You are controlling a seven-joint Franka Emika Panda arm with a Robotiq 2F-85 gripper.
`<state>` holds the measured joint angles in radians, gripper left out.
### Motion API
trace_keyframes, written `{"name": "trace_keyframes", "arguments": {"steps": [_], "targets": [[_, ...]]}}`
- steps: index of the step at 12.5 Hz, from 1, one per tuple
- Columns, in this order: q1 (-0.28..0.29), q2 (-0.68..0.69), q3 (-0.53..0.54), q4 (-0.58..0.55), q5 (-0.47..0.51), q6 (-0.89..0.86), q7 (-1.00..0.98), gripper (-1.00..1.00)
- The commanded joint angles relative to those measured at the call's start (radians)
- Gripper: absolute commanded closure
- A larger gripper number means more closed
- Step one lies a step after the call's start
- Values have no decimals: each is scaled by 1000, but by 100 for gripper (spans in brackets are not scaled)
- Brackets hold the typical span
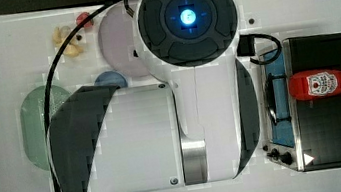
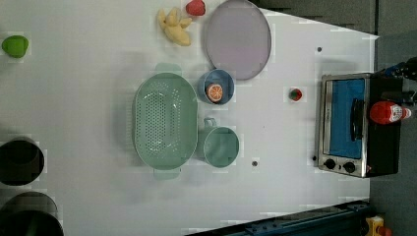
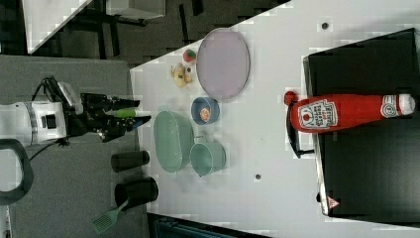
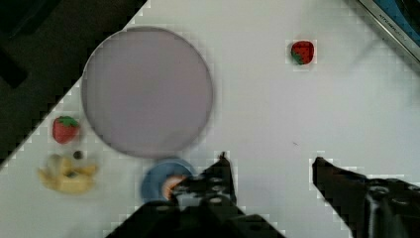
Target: Pick Ketchup from oven and place it on table.
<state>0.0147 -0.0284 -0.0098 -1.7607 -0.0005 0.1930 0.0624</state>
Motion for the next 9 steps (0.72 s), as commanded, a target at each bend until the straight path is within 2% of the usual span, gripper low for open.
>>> {"name": "trace_keyframes", "arguments": {"steps": [1, 3, 6, 9], "targets": [[-19, -323, -52, -183, -7, -163, 33, -60], [-20, -323, -53, -184, -7, -163, 33, -100], [-42, -316, -74, -184, -9, -148, 33, -100], [-80, -274, -148, -184, -9, -95, 33, -100]]}}
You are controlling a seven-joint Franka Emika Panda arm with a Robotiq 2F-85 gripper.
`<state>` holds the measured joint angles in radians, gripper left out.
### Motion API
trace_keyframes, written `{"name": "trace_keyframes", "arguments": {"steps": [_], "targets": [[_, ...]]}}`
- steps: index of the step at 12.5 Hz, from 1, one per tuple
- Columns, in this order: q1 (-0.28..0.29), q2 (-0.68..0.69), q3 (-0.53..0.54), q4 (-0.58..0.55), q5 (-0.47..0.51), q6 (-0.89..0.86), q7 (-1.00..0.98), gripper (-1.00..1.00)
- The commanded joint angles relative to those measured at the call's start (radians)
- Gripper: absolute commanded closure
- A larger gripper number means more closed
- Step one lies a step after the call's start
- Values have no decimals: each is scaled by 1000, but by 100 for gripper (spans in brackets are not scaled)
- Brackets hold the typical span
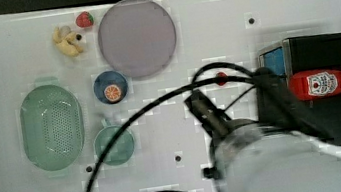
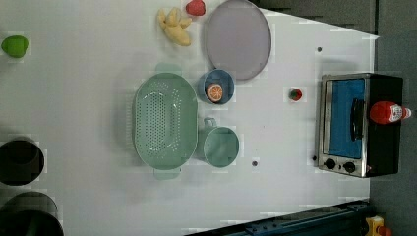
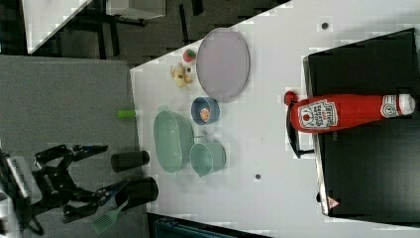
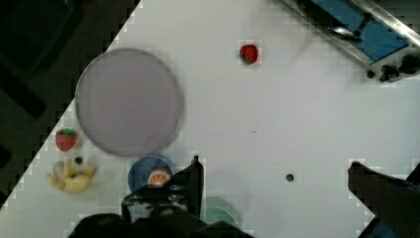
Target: Pick Ketchup from oven and place it on table.
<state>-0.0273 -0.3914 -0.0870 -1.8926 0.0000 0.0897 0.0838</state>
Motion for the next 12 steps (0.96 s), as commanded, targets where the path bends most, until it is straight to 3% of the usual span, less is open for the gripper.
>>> {"name": "trace_keyframes", "arguments": {"steps": [1, 7, 12], "targets": [[-50, 111, -104, -51, -10, 35, 11, -100], [-77, 295, -314, -39, -10, 271, 10, -100], [-81, 493, -413, 26, -6, 410, 10, -100]]}}
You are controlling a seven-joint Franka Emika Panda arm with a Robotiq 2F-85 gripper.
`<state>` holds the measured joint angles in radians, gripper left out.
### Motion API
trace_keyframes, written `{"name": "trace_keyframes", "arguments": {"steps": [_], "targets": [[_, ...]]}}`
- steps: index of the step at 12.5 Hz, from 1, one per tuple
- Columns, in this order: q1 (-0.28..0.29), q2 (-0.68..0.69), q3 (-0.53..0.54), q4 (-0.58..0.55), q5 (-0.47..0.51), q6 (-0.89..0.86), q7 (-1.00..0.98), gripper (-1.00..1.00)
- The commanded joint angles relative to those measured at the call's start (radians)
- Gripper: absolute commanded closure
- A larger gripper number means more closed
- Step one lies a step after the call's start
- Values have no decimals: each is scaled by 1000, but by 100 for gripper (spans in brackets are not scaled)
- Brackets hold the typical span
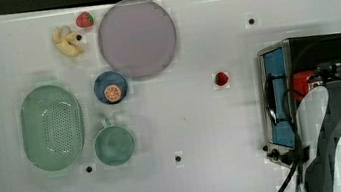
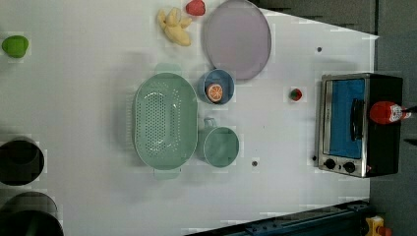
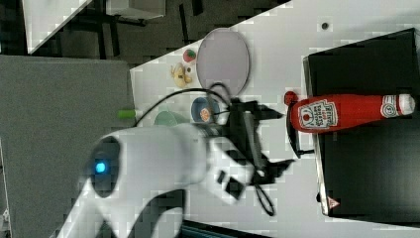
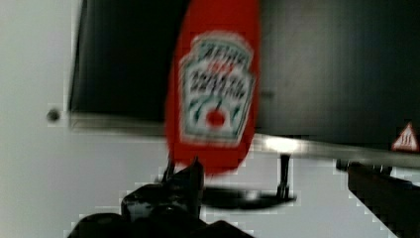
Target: Pick Ketchup from oven and place it on table.
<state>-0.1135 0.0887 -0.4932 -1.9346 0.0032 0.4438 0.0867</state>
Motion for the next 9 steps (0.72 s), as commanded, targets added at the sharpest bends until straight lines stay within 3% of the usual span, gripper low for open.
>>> {"name": "trace_keyframes", "arguments": {"steps": [1, 9], "targets": [[1, 48, -20, 79, -6, 82, 7, -100], [-30, 222, -44, 80, 175, 168, 7, -100]]}}
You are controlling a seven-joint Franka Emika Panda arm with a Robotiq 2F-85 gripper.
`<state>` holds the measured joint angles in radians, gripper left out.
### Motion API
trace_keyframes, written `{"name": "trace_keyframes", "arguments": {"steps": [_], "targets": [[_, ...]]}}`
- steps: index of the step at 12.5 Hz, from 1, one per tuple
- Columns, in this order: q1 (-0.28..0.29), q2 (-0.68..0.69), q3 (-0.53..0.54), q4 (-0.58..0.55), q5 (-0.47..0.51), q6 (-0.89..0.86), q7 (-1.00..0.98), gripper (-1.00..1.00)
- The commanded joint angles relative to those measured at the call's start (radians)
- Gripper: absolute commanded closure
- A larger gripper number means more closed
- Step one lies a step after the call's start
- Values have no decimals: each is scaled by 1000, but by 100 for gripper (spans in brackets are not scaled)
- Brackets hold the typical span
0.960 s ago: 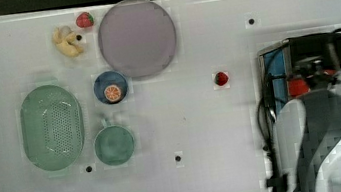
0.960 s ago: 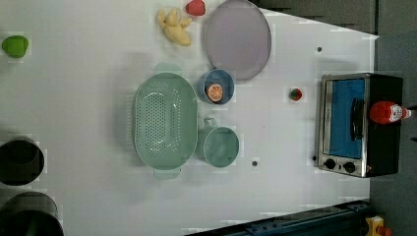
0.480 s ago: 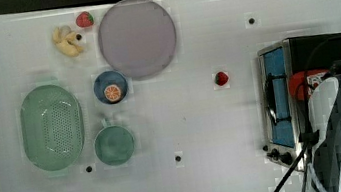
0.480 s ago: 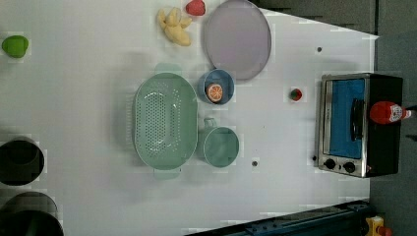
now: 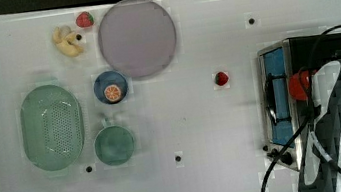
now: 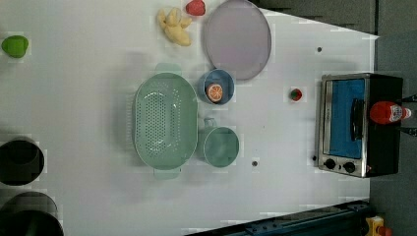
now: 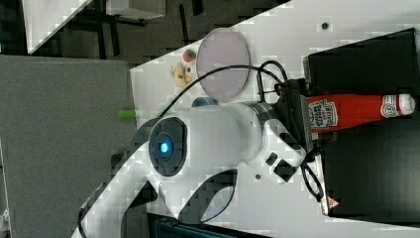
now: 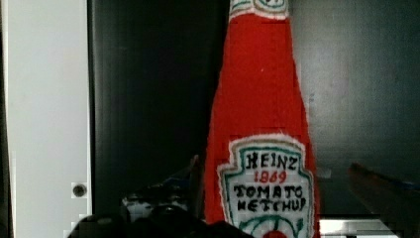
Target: Pick Ketchup from oven and place it on table.
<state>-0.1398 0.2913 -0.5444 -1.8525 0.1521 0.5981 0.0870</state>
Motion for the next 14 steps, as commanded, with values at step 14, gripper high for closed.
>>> {"name": "trace_keyframes", "arguments": {"steps": [14], "targets": [[18, -19, 12, 116, -14, -53, 3, -27]]}}
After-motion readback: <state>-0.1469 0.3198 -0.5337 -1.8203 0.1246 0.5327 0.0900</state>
